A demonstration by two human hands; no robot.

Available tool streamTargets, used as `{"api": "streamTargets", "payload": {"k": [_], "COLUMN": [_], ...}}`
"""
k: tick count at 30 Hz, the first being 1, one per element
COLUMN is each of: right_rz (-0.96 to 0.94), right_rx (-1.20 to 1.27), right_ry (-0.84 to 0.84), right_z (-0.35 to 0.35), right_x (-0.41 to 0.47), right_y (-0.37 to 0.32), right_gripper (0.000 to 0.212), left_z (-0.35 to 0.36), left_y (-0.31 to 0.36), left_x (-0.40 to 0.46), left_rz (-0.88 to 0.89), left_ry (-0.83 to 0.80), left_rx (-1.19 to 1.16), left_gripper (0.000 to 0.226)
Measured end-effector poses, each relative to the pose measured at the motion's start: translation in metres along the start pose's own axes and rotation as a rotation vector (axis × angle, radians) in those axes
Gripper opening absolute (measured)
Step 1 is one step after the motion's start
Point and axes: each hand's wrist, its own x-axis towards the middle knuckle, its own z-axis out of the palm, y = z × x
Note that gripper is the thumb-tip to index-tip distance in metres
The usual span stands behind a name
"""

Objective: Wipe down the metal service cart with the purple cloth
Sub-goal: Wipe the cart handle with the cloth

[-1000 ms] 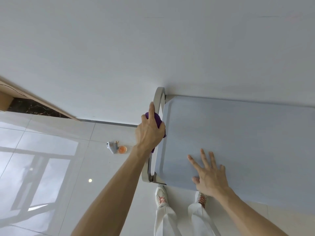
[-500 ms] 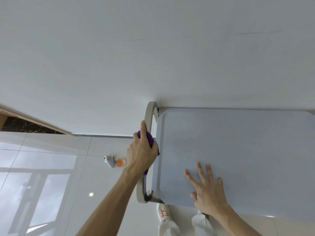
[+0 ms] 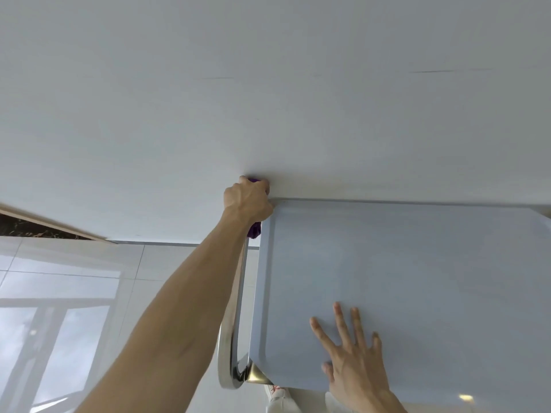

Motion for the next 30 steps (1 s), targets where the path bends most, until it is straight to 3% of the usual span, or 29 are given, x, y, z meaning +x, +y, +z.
{"api": "streamTargets", "payload": {"k": [4, 11, 17, 30], "right_rz": [0.007, 0.009, 0.023, 0.014], "right_rx": [0.059, 0.039, 0.008, -0.035], "right_ry": [-0.015, -0.058, -0.041, -0.116], "right_z": [0.004, 0.025, 0.027, 0.015], "right_x": [0.004, 0.009, 0.010, 0.010], "right_y": [0.000, 0.003, 0.005, 0.004], "right_gripper": [0.108, 0.092, 0.086, 0.079], "left_z": [-0.001, 0.010, 0.035, 0.110], "left_y": [0.006, -0.003, -0.010, -0.025], "left_x": [0.010, -0.016, -0.077, -0.228], "left_rz": [0.011, 0.012, 0.053, -0.023], "left_ry": [-0.026, 0.124, 0.313, 0.450], "left_rx": [0.093, -0.093, -0.198, -0.343], "left_gripper": [0.038, 0.031, 0.034, 0.029]}}
